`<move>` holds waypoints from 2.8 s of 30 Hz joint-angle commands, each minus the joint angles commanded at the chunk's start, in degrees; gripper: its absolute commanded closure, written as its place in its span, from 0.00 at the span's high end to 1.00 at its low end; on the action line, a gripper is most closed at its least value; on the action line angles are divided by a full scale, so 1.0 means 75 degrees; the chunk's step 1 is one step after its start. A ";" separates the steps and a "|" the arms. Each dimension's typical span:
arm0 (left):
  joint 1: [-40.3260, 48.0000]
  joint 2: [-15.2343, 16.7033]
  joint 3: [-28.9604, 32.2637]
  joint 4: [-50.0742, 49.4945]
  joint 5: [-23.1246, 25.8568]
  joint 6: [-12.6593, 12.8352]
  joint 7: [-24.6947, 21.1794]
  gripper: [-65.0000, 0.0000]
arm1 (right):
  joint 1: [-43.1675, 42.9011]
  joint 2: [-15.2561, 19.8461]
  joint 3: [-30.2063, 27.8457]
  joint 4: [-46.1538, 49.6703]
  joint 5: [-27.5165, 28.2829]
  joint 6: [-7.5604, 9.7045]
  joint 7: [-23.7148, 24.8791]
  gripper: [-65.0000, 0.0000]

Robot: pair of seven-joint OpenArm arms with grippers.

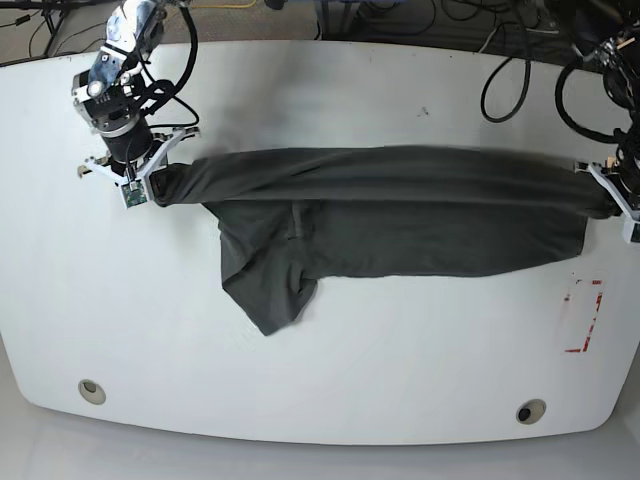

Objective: Layout the t-shirt on the table in an organized manner, then fold the t-shirt properly
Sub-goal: 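Pull the hem corner with the left gripper away from the right gripper, then release the shirt with the left gripper and regrasp the hem edge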

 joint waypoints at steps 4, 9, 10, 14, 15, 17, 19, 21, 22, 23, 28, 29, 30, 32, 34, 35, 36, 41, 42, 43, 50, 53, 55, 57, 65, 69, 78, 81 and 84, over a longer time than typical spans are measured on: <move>0.0715 0.0000 0.0000 -0.0023 0.0012 0.0000 -0.0434 0.00 | -0.0375 -0.0105 0.0012 0.0000 0.0000 0.0000 0.0023 0.00; 0.0949 -0.0059 -0.0035 -0.0492 0.0023 0.0000 -0.0434 0.00 | -0.0668 -0.0117 0.0012 -0.0012 0.0012 0.0000 0.0023 0.00; 0.0949 -0.0059 -0.0047 -0.0551 0.0023 0.0000 -0.0434 0.00 | -0.0692 -0.0117 0.0012 -0.0012 0.0012 0.0000 0.0023 0.00; 0.0949 -0.0223 -0.0047 -0.0938 0.0023 -0.0012 -0.0434 0.00 | -0.0774 -0.0117 0.0012 -0.0012 -0.0035 0.0000 0.0000 0.00; 0.0949 -0.0270 -0.0035 -0.1020 0.0023 -0.0059 -0.0434 0.00 | -0.0809 -0.0117 0.0012 -0.0012 -0.0035 0.0000 0.0000 0.00; 0.0949 -0.0316 -0.0012 -0.1160 0.0035 -0.0188 -0.0434 0.00 | -0.0867 -0.0117 0.0000 -0.0012 -0.0035 0.0000 0.0000 0.00; 0.0949 -0.0328 -0.0012 -0.1289 0.0035 -0.0334 -0.0434 0.00 | -0.0879 -0.0117 -0.0012 -0.0012 -0.0035 0.0000 -0.0012 0.00; 0.0949 -0.0328 -0.0012 -0.1336 0.0035 -0.0334 -0.0434 0.02 | -0.0891 -0.0117 -0.0012 -0.0012 -0.0035 0.0000 -0.0012 0.00; 0.0985 -0.0328 -0.0012 -0.1336 0.0047 -0.0334 -0.0434 0.08 | -0.0914 -0.0117 -0.0012 -0.0012 -0.0035 0.0000 -0.0012 0.00; 0.1055 -0.0328 -0.0023 -0.1336 0.0047 -0.0334 -0.0434 0.13 | -0.0961 -0.0117 -0.0012 -0.0023 -0.0035 0.0000 -0.0012 0.00; 0.1289 -0.0328 -0.0012 -0.1278 0.0035 -0.0334 -0.0434 0.40 | -0.1055 -0.0117 -0.0023 -0.0105 -0.0035 0.0000 -0.0012 0.00; 0.1289 -0.0328 0.0000 -0.1301 0.0035 -0.0334 -0.0434 0.44 | -0.1067 -0.0117 -0.0023 -0.0117 -0.0035 0.0000 -0.0012 0.00; 0.1360 -0.0328 0.0000 -0.1336 0.0047 -0.0334 -0.0434 0.49 | -0.1090 -0.0117 -0.0023 -0.0117 -0.0023 0.0000 -0.0012 0.00; 0.1477 -0.0328 0.0000 -0.1336 0.0047 -0.0334 -0.0434 0.54 | -0.1102 -0.0117 -0.0023 -0.0117 -0.0023 0.0000 -0.0012 0.00; 0.1547 -0.0328 0.0000 -0.1289 0.0035 -0.0334 -0.0434 0.59 | -0.1102 -0.0117 -0.0023 -0.0117 -0.0023 0.0000 -0.0012 0.00; 0.1571 -0.0328 0.0000 -0.1278 0.0023 -0.0334 -0.0434 0.62 | -0.1102 -0.0117 -0.0023 -0.0117 -0.0035 0.0000 -0.0012 0.00; 0.1571 -0.0328 0.0000 -0.1278 0.0000 -0.0334 -0.0434 0.64 | -0.1102 -0.0117 -0.0023 -0.0117 -0.0035 0.0000 0.0000 0.00; 0.1664 -0.0328 -0.0047 -0.1043 -0.0023 -0.0334 -0.0399 0.73 | -0.1055 -0.0234 -0.0023 -0.0117 -0.0047 0.0000 0.0000 0.00; 0.1664 -0.0328 -0.0047 -0.0926 -0.0023 -0.0334 -0.0375 0.74 | -0.1043 -0.0270 -0.0012 -0.0117 -0.0059 0.0000 0.0000 0.00; 0.1664 -0.0328 -0.0047 -0.0856 -0.0023 -0.0334 -0.0340 0.74 | -0.1043 -0.0270 -0.0012 -0.0117 -0.0059 0.0000 0.0000 0.00; 0.1559 -0.0316 -0.0211 -0.0188 -0.0035 -0.0334 0.0445 0.75 | -0.1043 -0.0316 -0.0023 -0.0117 -0.0059 0.0000 0.0000 0.00; 0.1137 -0.0293 -0.0410 -0.0129 -0.0023 -0.0334 0.0445 0.75 | -0.1043 -0.0328 -0.0035 -0.0117 -0.0059 0.0000 0.0000 0.00; 0.0750 -0.0293 -0.0504 -0.0199 0.0059 -0.0334 0.0445 0.75 | -0.1043 -0.0328 -0.0035 -0.0117 -0.0059 0.0000 0.0000 0.00; 0.0293 -0.0293 -0.0610 -0.0363 0.0188 -0.0334 0.0457 0.75 | -0.1043 -0.0328 -0.0035 -0.0117 -0.0047 0.0000 0.0000 0.00; -0.1618 -0.0293 -0.0281 -0.1793 0.1160 -0.0334 0.0434 0.75 | -0.1032 -0.0328 -0.0035 -0.0117 -0.0047 0.0000 0.0000 0.00; -0.2438 -0.0316 0.0117 -0.2743 0.1664 -0.0334 0.0340 0.75 | -0.1032 -0.0328 -0.0035 -0.0117 -0.0047 0.0000 0.0000 0.00; -0.3481 -0.0305 0.0879 -0.5322 0.2321 -0.0334 -0.1184 0.75 | -0.0949 -0.0340 -0.0035 -0.0117 -0.0012 0.0000 0.0000 0.00; -0.3704 -0.0293 0.0973 -0.6084 0.2309 -0.0334 -0.1453 0.75 | -0.0938 -0.0340 -0.0035 -0.0117 -0.0023 0.0000 0.0000 0.00; -0.3810 -0.0293 0.0985 -0.6599 0.2309 -0.0334 -0.1711 0.75 | -0.0926 -0.0340 -0.0023 -0.0117 -0.0023 0.0000 0.0000 0.00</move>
